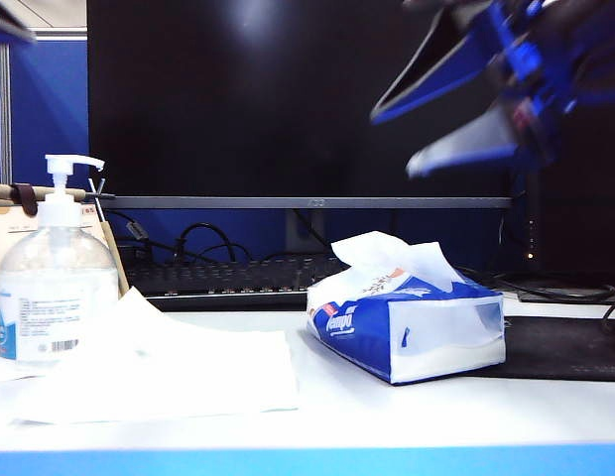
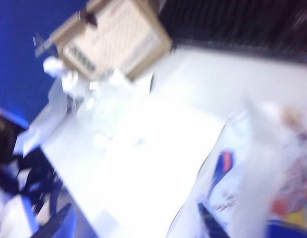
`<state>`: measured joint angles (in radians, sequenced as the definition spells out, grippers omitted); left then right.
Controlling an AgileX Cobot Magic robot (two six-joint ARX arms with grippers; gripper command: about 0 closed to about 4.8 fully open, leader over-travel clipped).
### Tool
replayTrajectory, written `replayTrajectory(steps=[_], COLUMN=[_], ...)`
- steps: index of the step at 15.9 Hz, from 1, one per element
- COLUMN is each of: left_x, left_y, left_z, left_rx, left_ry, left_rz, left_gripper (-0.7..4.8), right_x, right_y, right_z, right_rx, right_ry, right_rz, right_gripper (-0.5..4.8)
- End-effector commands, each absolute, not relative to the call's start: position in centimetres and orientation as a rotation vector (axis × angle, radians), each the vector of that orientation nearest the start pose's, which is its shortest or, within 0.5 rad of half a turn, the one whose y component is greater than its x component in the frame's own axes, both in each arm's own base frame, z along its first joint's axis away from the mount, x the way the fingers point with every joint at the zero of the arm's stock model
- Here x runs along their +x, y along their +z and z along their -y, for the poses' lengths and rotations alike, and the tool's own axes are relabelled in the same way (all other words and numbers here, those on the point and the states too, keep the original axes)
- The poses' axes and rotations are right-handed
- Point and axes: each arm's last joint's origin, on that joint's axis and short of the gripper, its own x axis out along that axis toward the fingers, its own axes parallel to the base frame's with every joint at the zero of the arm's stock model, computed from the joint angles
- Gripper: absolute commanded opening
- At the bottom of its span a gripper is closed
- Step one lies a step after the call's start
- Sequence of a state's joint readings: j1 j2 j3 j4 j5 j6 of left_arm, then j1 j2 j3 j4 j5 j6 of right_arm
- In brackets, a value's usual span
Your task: Pull out a tissue from the tissue dispenser, then press the switch of the alcohol sanitizer bottle to drop some sanitizer on the paper tissue, and finally place the treated tissue on the table.
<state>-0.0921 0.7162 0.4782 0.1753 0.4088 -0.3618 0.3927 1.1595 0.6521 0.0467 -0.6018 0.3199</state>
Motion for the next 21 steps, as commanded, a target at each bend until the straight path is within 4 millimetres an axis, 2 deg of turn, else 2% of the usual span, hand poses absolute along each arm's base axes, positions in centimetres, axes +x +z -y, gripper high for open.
replayTrajectory(steps=[1, 4, 8, 9, 10, 18, 20, 21], left_x=[17.5, 17.6, 17.5, 17.5, 17.5, 17.4, 17.4, 17.4], left_y=[26.4, 26.2, 26.1, 26.0, 25.9, 25.8, 25.8, 25.8], left_z=[2.8, 2.9, 3.0, 3.0, 3.0, 3.1, 3.1, 3.1], left_rx=[-0.360, -0.364, -0.367, -0.368, -0.370, -0.375, -0.375, -0.375], left_ry=[-0.498, -0.532, -0.536, -0.535, -0.535, -0.574, -0.574, -0.574], left_rz=[-0.210, -0.232, -0.246, -0.255, -0.264, -0.287, -0.286, -0.287], left_gripper=[-0.06, -0.06, -0.06, -0.06, -0.06, -0.06, -0.06, -0.06], right_x=[22.5, 23.6, 24.7, 24.8, 24.9, 25.0, 25.1, 25.2], right_y=[22.5, 21.2, 18.2, 17.8, 17.7, 17.3, 17.2, 17.2], right_z=[-12.1, -12.5, -13.0, -13.0, -13.0, -12.6, -12.5, -12.4], right_rx=[0.322, 0.314, 0.289, 0.287, 0.273, 0.160, 0.127, 0.115], right_ry=[0.928, 0.888, 0.859, 0.854, 0.848, 0.719, 0.680, 0.676], right_rz=[-0.640, -0.658, -0.748, -0.762, -0.759, -0.742, -0.734, -0.730], right_gripper=[3.00, 2.91, 2.91, 2.68, 2.39, 2.36, 1.47, 1.41])
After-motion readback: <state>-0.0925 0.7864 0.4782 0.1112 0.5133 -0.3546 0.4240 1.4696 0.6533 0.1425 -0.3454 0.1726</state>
